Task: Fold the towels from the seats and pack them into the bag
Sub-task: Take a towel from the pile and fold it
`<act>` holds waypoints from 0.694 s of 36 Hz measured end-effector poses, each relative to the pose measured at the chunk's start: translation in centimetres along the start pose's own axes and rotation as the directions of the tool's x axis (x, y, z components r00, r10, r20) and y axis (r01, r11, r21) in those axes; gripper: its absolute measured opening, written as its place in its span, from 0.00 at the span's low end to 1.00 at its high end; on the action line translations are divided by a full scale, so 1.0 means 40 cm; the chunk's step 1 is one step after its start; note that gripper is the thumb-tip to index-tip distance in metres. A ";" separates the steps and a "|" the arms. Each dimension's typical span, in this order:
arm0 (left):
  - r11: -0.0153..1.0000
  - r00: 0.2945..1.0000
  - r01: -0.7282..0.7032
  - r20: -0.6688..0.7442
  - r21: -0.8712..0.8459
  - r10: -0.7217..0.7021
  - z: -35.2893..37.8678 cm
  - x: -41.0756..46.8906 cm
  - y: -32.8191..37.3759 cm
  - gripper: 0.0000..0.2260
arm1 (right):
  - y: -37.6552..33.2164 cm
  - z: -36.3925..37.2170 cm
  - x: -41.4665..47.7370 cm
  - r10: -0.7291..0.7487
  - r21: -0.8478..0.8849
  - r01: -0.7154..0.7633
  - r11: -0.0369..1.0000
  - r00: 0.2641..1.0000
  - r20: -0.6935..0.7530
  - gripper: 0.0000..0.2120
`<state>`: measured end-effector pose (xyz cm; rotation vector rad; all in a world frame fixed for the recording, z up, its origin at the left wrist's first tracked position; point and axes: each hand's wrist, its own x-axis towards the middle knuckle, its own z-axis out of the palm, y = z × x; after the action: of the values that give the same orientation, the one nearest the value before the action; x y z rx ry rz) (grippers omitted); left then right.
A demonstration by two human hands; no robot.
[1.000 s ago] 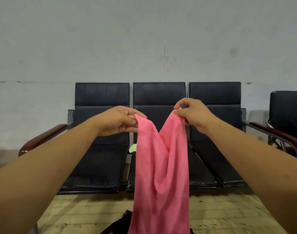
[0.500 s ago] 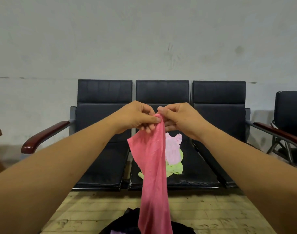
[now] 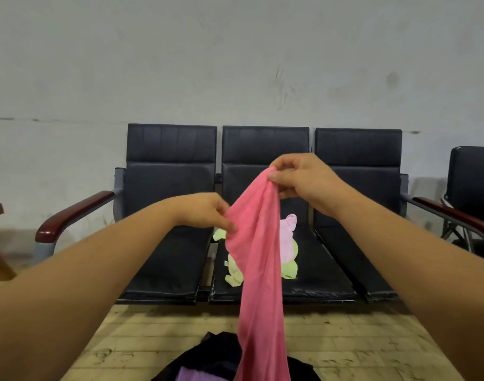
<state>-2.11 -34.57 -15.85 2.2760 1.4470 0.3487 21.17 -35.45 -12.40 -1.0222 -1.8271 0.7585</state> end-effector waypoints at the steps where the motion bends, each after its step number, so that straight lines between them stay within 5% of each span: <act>1: 0.998 1.000 0.030 0.004 0.061 -0.030 0.003 0.000 -0.020 0.09 | -0.004 -0.010 0.002 0.007 -0.010 -0.007 1.000 1.000 -0.024 0.04; 8: 0.987 0.988 -0.002 -0.153 -0.159 -0.023 -0.031 -0.025 -0.036 0.08 | 0.031 -0.036 0.008 0.146 -0.291 -0.172 0.941 0.983 -0.108 0.07; 15: 0.980 0.846 -0.149 -0.530 -0.135 0.056 -0.173 -0.001 0.073 0.07 | -0.043 -0.085 0.073 0.110 -0.067 -0.137 0.988 0.943 -0.316 0.06; 21: 0.963 0.821 -0.187 -0.570 -0.194 0.045 -0.212 0.008 0.105 0.12 | -0.061 -0.092 0.090 0.045 -0.050 -0.072 0.996 0.911 -0.410 0.02; 25: 0.924 0.795 -0.263 -0.604 -0.276 0.046 -0.194 0.006 0.086 0.09 | -0.037 -0.090 0.087 0.139 0.148 -0.085 0.985 0.903 -0.407 0.05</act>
<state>-2.53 -33.97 -7.37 2.0753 1.3061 1.3607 22.99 -32.79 -8.27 -1.1157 -1.3459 0.6542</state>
